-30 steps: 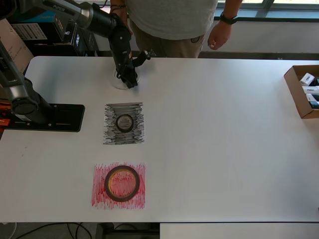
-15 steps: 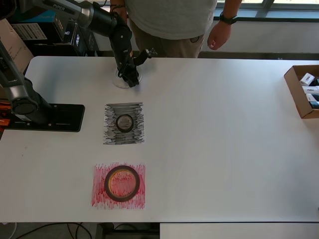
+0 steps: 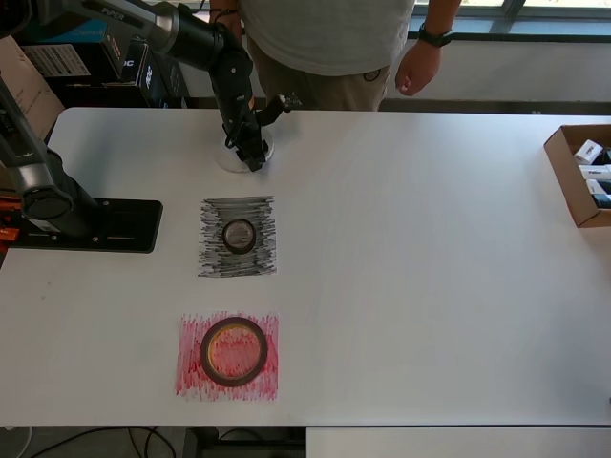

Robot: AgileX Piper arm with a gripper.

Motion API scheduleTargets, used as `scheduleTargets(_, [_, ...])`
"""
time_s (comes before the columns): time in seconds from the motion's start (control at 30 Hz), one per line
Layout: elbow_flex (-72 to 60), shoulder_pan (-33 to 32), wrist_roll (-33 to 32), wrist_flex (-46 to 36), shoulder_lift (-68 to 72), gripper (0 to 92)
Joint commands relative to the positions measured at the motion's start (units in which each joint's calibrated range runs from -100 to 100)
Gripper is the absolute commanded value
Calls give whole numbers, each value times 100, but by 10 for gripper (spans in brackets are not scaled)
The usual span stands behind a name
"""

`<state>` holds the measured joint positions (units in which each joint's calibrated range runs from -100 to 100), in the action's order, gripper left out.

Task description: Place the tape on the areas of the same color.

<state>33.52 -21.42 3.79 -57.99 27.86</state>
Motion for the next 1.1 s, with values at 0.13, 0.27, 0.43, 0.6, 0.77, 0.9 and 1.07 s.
scheduleTargets(0.13, [-312, 10, -3, -18, -82, 630])
scheduleTargets(0.27, [-594, -46, 5, -43, -82, 630])
scheduleTargets(0.43, [-494, -46, 38, -43, -73, 630])
scheduleTargets(0.6, [-358, -46, 13, -43, -82, 630])
scheduleTargets(0.77, [-458, 41, 5, -52, -307, 630])
scheduleTargets(0.9, [-476, 286, -3, -255, -1336, 630])
scheduleTargets(1.07, [-467, 870, 62, -272, -2402, 630])
